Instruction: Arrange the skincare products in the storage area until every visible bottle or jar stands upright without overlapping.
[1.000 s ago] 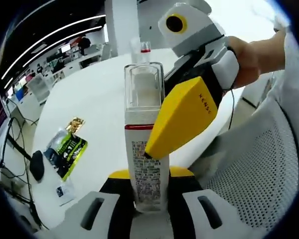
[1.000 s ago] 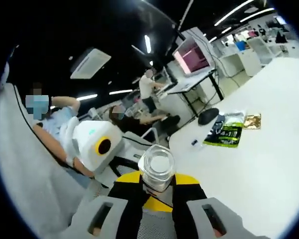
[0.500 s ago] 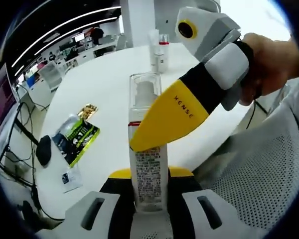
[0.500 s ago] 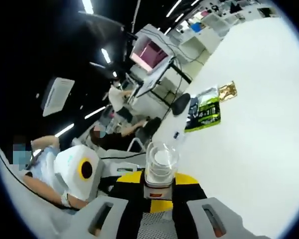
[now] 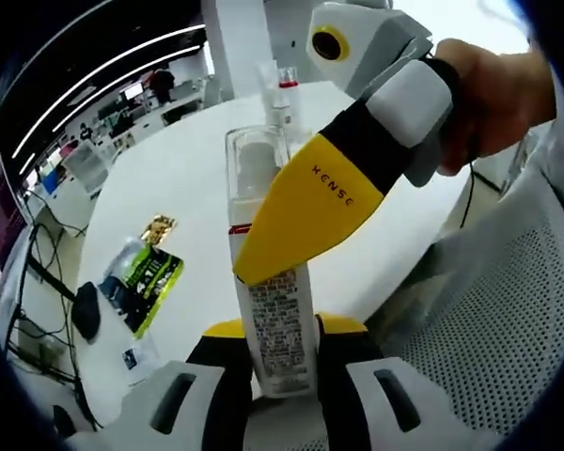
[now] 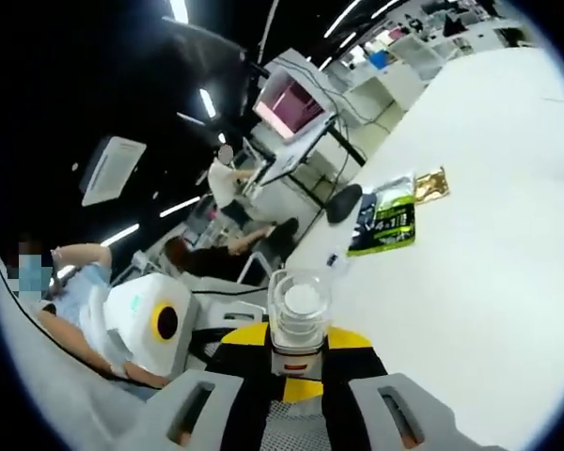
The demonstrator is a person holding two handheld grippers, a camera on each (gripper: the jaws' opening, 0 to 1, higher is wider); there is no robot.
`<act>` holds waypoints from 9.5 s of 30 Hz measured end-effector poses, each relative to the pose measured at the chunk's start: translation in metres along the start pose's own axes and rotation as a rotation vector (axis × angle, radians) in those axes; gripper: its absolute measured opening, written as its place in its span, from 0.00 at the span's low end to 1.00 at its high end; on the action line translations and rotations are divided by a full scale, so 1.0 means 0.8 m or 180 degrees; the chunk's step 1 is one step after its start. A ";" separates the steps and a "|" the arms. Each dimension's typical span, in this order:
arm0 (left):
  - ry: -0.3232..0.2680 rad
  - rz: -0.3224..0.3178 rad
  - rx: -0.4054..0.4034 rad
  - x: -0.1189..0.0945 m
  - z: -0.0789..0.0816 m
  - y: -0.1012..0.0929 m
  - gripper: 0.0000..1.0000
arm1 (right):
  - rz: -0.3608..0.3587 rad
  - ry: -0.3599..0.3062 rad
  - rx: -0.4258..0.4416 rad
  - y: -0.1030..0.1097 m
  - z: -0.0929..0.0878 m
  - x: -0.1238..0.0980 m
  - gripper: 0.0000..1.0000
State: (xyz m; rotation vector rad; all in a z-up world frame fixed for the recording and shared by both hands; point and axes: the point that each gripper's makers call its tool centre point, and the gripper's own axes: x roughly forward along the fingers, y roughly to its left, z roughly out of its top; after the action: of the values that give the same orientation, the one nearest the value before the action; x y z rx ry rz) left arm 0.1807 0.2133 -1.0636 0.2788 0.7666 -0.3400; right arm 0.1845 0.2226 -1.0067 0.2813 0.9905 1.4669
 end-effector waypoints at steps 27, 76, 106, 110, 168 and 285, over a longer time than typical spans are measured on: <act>0.0241 -0.0025 0.0240 0.004 -0.017 0.001 0.18 | -0.0991 -0.0162 -0.0687 -0.116 0.060 -0.118 0.13; 0.0122 -0.0004 0.0450 0.013 -0.010 -0.001 0.57 | -0.3144 -0.0253 -0.0770 -0.351 0.141 -0.310 0.13; 0.0106 0.0015 0.0476 0.012 -0.008 0.001 0.52 | -0.3575 -0.0978 -0.0467 -0.369 0.167 -0.303 0.14; 0.0109 0.0015 0.0480 0.012 -0.008 0.001 0.51 | -0.3546 -0.0917 -0.0374 -0.373 0.162 -0.298 0.14; 0.0264 -0.0033 0.0507 0.014 -0.020 -0.002 0.45 | -0.3355 -0.0332 -0.0898 -0.370 0.143 -0.305 0.06; -0.0096 0.0170 -0.0119 -0.002 0.000 0.023 0.17 | -0.1175 0.0569 -0.2179 -0.144 0.128 0.105 0.03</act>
State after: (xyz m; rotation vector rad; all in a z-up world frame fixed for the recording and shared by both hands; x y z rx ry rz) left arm 0.1870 0.2300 -1.0601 0.2578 0.7339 -0.2787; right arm 0.3200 0.3219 -1.0589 -0.5101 0.5831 1.4092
